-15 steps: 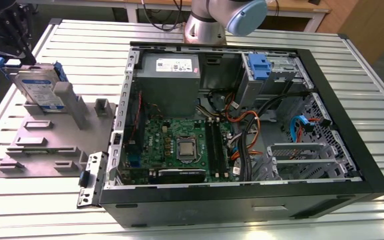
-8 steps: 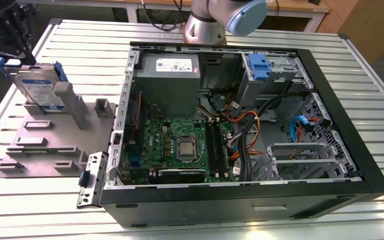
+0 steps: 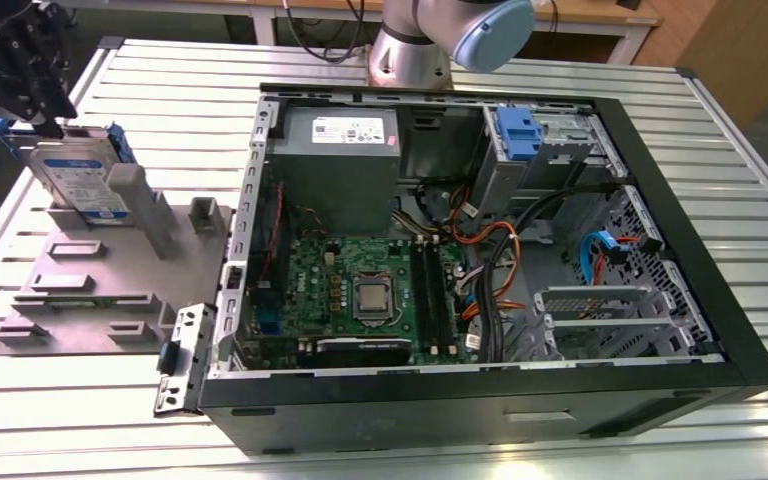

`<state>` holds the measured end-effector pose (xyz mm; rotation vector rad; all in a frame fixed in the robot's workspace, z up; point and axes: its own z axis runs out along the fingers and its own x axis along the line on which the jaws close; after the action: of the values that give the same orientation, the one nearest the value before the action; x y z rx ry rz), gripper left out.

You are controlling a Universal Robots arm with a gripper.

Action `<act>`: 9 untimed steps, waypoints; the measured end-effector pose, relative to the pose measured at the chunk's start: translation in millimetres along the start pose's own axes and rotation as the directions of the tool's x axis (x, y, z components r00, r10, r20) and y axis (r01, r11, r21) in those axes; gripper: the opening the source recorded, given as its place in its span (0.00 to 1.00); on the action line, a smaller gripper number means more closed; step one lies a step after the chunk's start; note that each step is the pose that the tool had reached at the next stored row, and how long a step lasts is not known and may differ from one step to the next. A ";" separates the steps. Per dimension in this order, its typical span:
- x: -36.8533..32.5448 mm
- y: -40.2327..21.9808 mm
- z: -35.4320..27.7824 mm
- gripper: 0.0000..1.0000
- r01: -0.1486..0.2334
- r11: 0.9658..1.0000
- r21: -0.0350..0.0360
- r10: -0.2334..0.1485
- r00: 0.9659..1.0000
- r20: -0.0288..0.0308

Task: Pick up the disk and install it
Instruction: 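Pick up the disk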

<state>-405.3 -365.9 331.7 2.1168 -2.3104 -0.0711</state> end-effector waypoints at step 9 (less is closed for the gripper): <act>-0.1 0.0 0.0 0.65 0.000 1.000 0.000 0.000 1.000 0.000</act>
<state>-405.3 -365.8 331.7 2.1168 -2.3104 -0.0712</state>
